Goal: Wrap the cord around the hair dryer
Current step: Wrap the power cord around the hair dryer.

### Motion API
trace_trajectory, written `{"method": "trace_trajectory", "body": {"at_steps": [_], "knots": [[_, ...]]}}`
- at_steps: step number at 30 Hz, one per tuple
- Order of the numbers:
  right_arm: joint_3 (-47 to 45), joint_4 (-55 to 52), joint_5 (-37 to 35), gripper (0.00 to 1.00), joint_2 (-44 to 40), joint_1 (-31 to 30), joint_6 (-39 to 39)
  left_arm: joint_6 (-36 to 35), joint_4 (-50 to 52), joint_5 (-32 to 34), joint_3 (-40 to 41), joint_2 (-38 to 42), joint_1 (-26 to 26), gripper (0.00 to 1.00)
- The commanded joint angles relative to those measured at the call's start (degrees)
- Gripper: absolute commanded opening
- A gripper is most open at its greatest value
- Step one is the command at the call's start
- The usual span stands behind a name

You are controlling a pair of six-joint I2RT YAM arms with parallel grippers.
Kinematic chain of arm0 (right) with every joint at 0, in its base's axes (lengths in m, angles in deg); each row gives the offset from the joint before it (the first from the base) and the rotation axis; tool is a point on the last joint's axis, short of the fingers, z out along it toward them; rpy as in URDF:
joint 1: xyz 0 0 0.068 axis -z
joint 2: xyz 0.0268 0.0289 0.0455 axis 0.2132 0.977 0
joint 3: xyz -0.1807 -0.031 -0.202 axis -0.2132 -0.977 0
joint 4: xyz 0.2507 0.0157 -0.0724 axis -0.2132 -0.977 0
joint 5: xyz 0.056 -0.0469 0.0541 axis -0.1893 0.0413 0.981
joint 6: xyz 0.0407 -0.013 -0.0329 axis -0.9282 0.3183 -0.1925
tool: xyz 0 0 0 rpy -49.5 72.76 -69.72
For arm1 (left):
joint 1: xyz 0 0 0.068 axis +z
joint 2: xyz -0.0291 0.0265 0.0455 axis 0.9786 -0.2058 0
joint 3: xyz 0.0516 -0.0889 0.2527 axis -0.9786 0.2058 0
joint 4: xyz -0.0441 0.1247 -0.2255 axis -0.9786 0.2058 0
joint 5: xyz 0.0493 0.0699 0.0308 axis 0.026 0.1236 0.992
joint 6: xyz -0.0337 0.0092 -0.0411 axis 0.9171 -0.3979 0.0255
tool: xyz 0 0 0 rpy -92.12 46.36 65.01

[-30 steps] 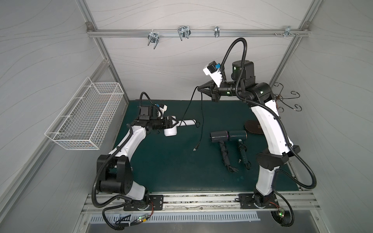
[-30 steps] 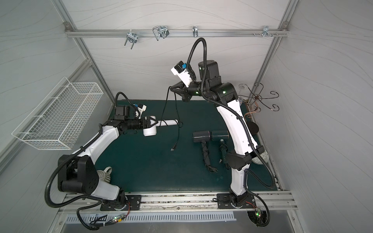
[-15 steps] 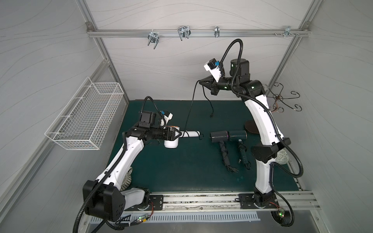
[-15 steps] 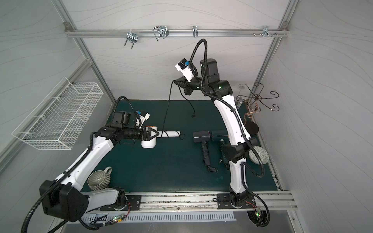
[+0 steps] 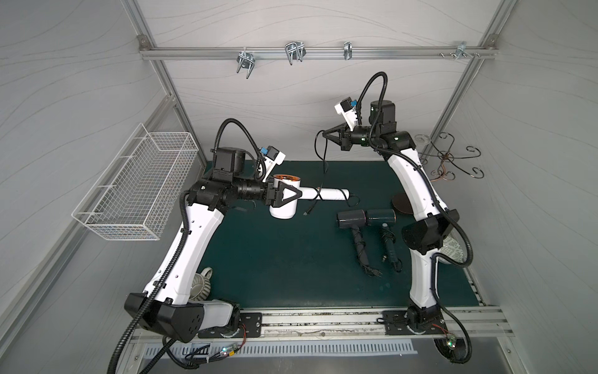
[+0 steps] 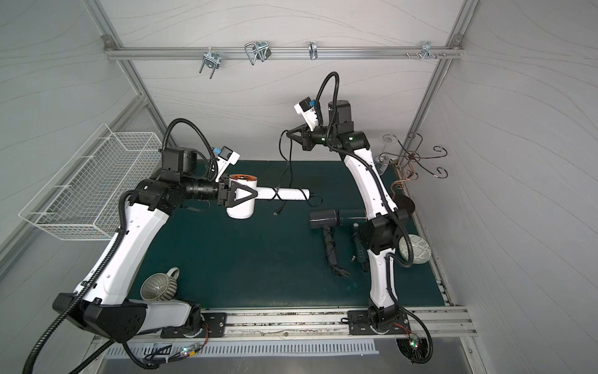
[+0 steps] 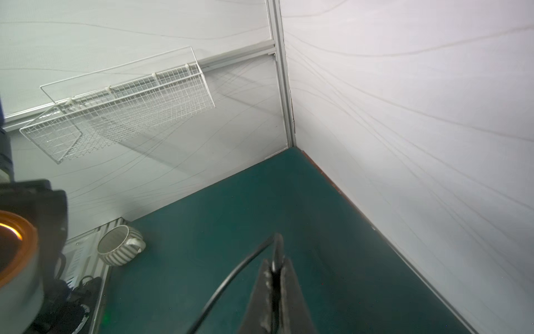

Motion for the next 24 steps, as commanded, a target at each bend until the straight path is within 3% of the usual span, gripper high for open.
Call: {"method": "trace_trajectory", "body": {"at_steps": [1, 5, 17, 21, 24], "knots": [[-2.7, 3.7, 7.4, 0.0, 1.8, 0.7, -6.2, -1.5, -2.4, -5.8, -4.7, -1.4, 0.2, 0.0], [-7.4, 5.0, 10.8, 0.0, 1.8, 1.0, -9.0, 1.4, -6.3, -7.7, -6.3, -2.1, 2.1, 0.0], [-28.9, 17.5, 14.9, 0.0, -4.4, -0.5, -19.3, 20.6, -31.1, -12.1, -6.2, -4.7, 9.4, 0.0], [-36.4, 23.7, 15.1, 0.0, -6.9, -0.5, -23.7, 31.0, -44.7, -12.6, -3.8, -5.3, 12.0, 0.0], [-39.7, 26.7, 15.4, 0.0, -8.2, -0.6, -26.5, 44.1, -62.2, -12.0, 1.0, -5.6, 14.3, 0.0]]}}
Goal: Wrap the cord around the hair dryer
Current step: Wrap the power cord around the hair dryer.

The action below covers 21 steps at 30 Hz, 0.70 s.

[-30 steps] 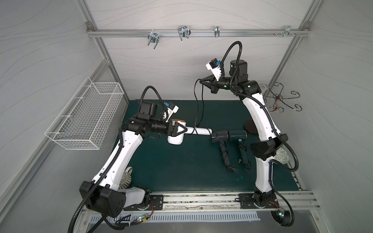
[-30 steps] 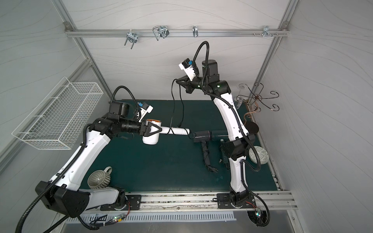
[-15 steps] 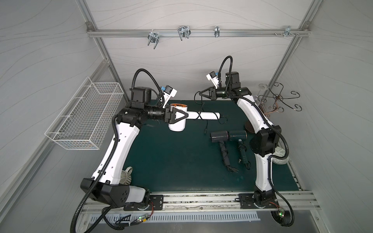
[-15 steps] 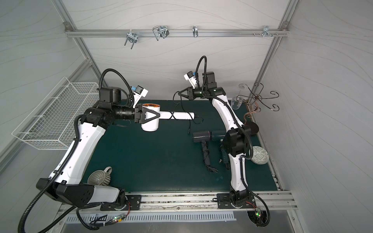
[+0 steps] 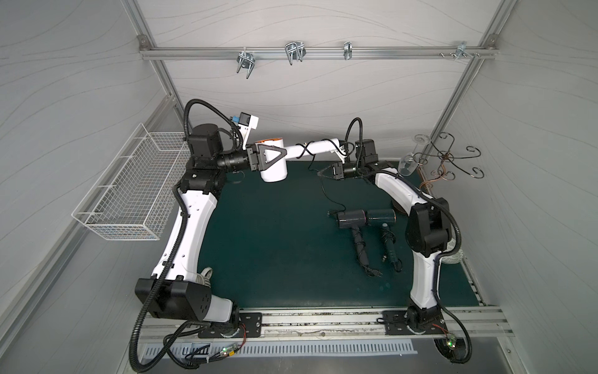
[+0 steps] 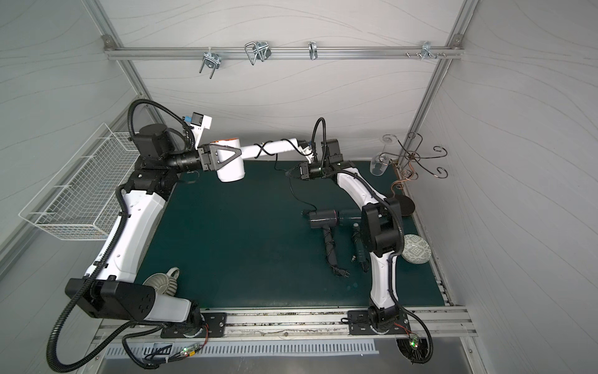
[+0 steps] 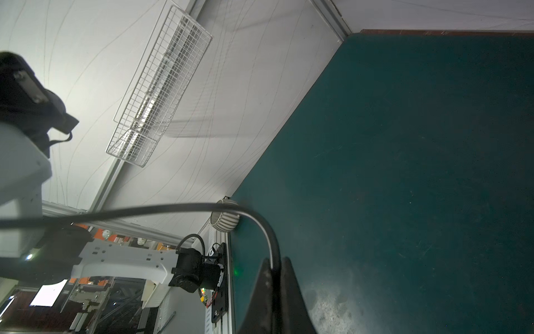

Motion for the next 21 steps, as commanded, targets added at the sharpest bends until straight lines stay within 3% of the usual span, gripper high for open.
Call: {"method": "trace_trajectory", "body": {"at_steps": [1, 3, 5, 12, 21], "knots": [[-2.8, 7.0, 1.4, 0.0, -4.1, -0.6, -4.7, 18.6, -29.9, -1.4, 3.5, -0.1, 2.8, 0.0], [-4.8, 8.4, 1.6, 0.0, -5.2, -0.9, -5.8, 22.3, -35.2, 0.6, 5.7, -0.4, 4.4, 0.0], [-7.2, 9.8, 1.5, 0.0, -6.8, -1.7, -6.7, 20.1, -31.1, 2.4, 6.1, -0.4, 5.5, 0.0], [-11.0, 3.7, -0.4, 0.0, -13.6, -6.0, -2.1, -5.7, 4.7, 15.2, -1.0, -1.0, 6.1, 0.0], [4.0, -21.6, -4.8, 0.0, -17.4, -8.8, 14.5, -18.4, 21.2, 28.8, -1.3, -2.2, 4.6, 0.0]]}}
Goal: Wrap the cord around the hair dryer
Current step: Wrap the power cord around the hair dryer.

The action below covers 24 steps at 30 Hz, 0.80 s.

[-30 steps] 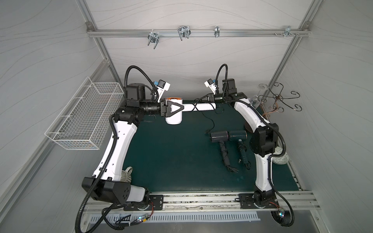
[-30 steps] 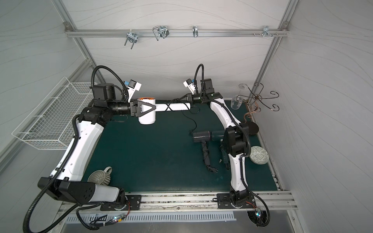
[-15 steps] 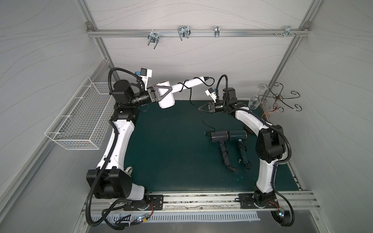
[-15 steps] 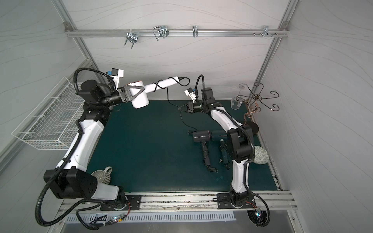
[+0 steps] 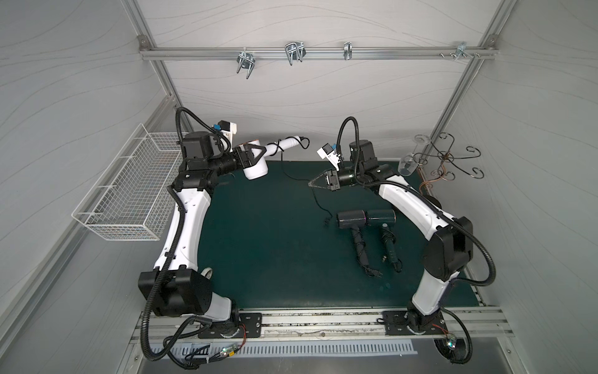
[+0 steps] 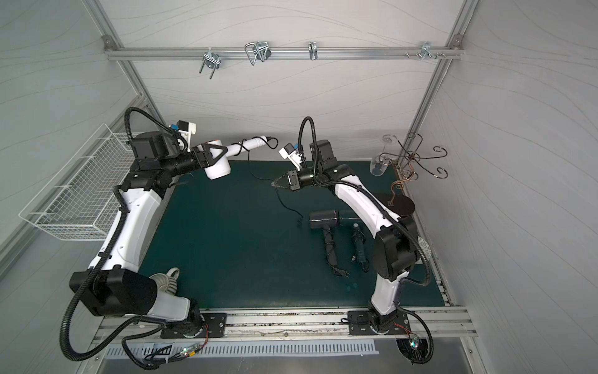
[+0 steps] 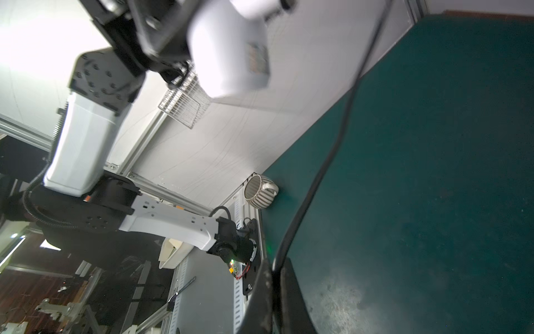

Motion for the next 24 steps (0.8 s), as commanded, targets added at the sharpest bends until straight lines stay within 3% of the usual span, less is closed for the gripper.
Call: {"method": "trace_trajectory", "body": {"at_steps": [1, 6, 13, 19, 24], "knots": [[7.9, -12.9, -2.8, 0.0, -2.4, -0.4, 10.0, -8.4, 6.2, 8.0, -2.4, 0.5, -1.8, 0.0], [19.1, -22.5, -10.7, 0.0, -0.6, -1.5, 19.1, -12.0, 13.3, 15.7, 1.1, 3.3, -6.5, 0.0], [32.0, -28.6, -20.2, 0.0, 5.0, -1.5, 27.3, -16.8, 21.8, 17.5, 5.9, 8.2, -12.4, 0.0], [36.9, -27.8, -23.7, 0.0, 8.8, -1.0, 29.8, -19.1, 24.8, 14.7, 6.8, 10.9, -14.3, 0.0], [41.0, -24.3, -22.6, 0.0, 12.2, 0.1, 28.9, -20.9, 28.3, 4.8, 5.1, 10.2, -17.1, 0.0]]}}
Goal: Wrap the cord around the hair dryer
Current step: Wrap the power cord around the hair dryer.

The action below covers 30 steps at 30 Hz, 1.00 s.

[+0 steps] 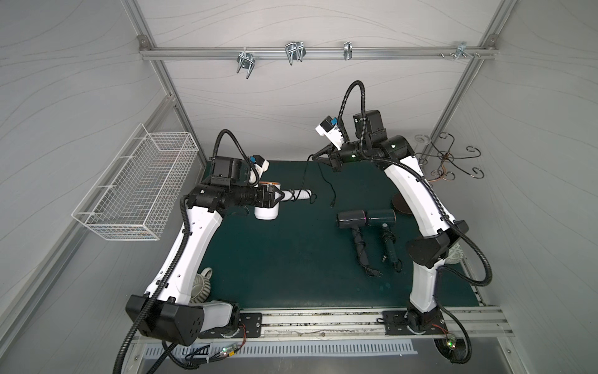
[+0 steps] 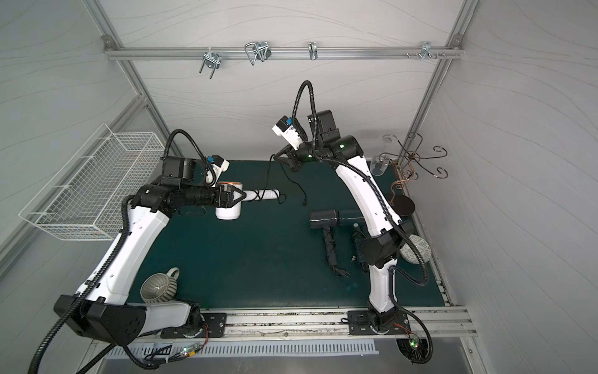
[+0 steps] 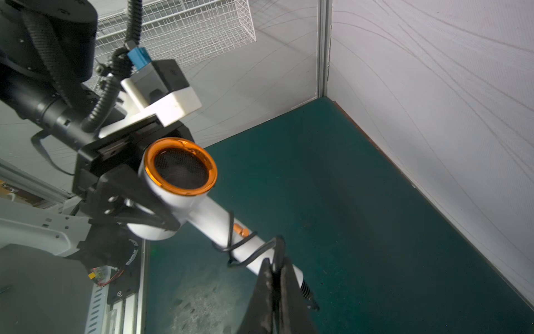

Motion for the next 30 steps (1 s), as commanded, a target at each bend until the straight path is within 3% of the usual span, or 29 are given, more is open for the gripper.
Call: {"method": "trace_trajectory", "body": {"at_steps": [1, 5, 9, 16, 24, 30], "knots": [[3.5, 4.8, 0.4, 0.0, 1.6, 1.5, 1.8, -3.6, 4.1, -10.2, -3.0, -0.3, -2.5, 0.0], [3.3, 8.2, 6.1, 0.0, 5.1, 3.3, -2.4, -3.6, 5.4, -17.7, -6.9, -1.8, -6.7, 0.0], [0.3, 11.8, 13.7, 0.0, 7.7, 4.1, -7.9, -2.3, 3.1, -23.8, -10.6, -1.9, -7.3, 0.0], [-15.1, 29.0, 27.3, 0.0, 7.6, 7.4, -23.5, -1.7, 1.4, -27.0, -17.9, -4.0, -6.7, 0.0], [-25.3, 30.7, 29.3, 0.0, 4.9, 7.0, -21.9, 8.5, -11.6, -31.5, -20.3, -5.4, -1.3, 0.0], [-29.0, 31.9, 30.4, 0.0, 5.2, 7.0, -21.5, 13.5, -17.9, -34.2, -26.3, -9.2, -0.9, 0.0]]}}
